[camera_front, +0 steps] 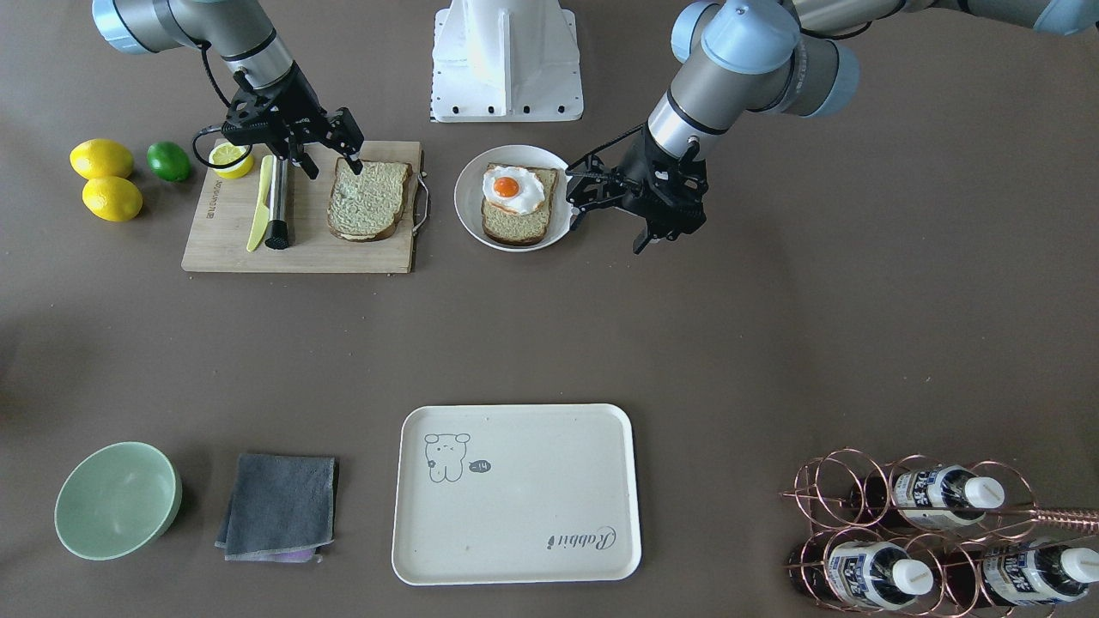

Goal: Make sandwich and place on tray
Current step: 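Lower the right gripper and grasp the bread slice on the cutting board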

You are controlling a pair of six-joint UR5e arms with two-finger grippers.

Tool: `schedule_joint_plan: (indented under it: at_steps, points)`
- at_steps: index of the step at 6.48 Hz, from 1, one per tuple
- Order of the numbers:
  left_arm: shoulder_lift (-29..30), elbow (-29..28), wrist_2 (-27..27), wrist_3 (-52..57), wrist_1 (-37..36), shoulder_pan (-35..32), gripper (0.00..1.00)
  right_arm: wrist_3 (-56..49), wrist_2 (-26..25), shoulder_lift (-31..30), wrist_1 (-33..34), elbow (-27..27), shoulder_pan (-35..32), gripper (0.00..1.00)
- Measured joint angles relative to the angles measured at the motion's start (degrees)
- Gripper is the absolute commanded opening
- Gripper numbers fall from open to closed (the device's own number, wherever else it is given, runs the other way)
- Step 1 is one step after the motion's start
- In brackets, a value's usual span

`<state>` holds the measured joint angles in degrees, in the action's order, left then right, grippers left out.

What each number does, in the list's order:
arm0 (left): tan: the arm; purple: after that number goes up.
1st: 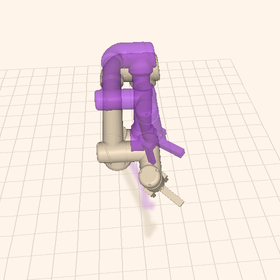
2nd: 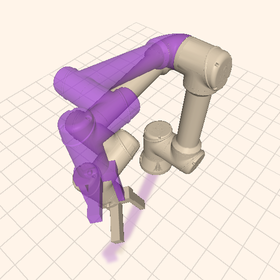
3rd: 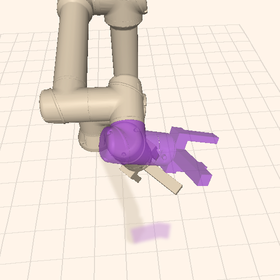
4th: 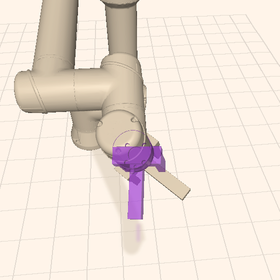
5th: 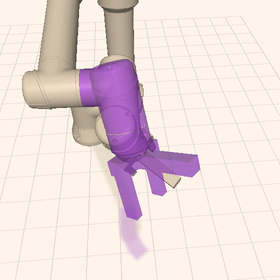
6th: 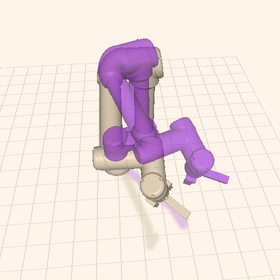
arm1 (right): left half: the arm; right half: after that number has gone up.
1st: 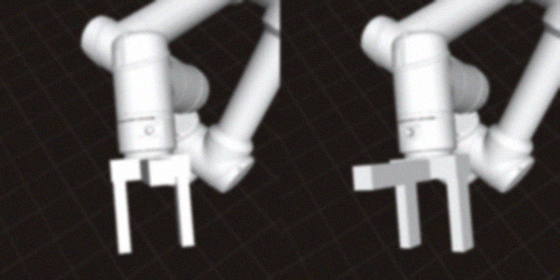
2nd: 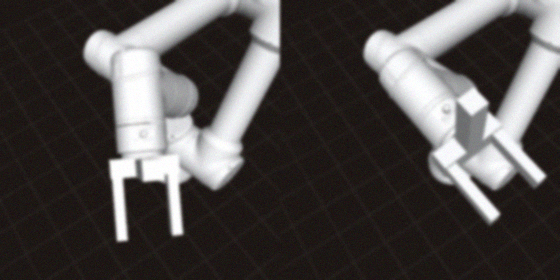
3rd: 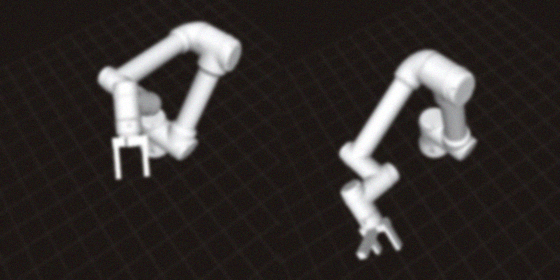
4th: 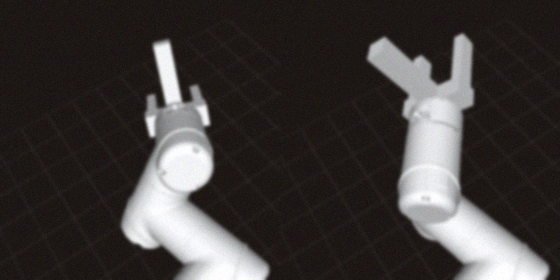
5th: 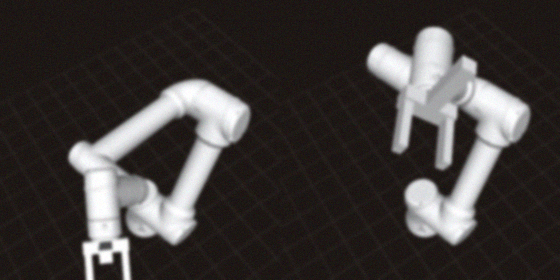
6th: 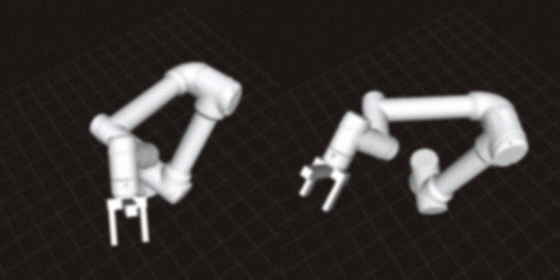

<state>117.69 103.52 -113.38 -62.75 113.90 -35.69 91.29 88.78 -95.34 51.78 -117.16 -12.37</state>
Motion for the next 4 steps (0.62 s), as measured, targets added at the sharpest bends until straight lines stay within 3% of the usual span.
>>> schedule_joint_plan:
  at_steps: [1,3,4]
  points:
    - [0.0,0.2,0.0,0.0,0.0,0.0,0.98,0.7,-0.8,-0.2,-0.2,0.0,0.8,0.66]
    - [-0.1,0.4,0.0,0.0,0.0,0.0,0.98,1.6,-1.9,-0.2,-0.3,0.0,1.8,0.25]
    - [-0.2,0.5,0.0,0.0,0.0,0.0,0.98,1.7,-2.0,-0.3,-0.3,0.1,2.1,0.0]
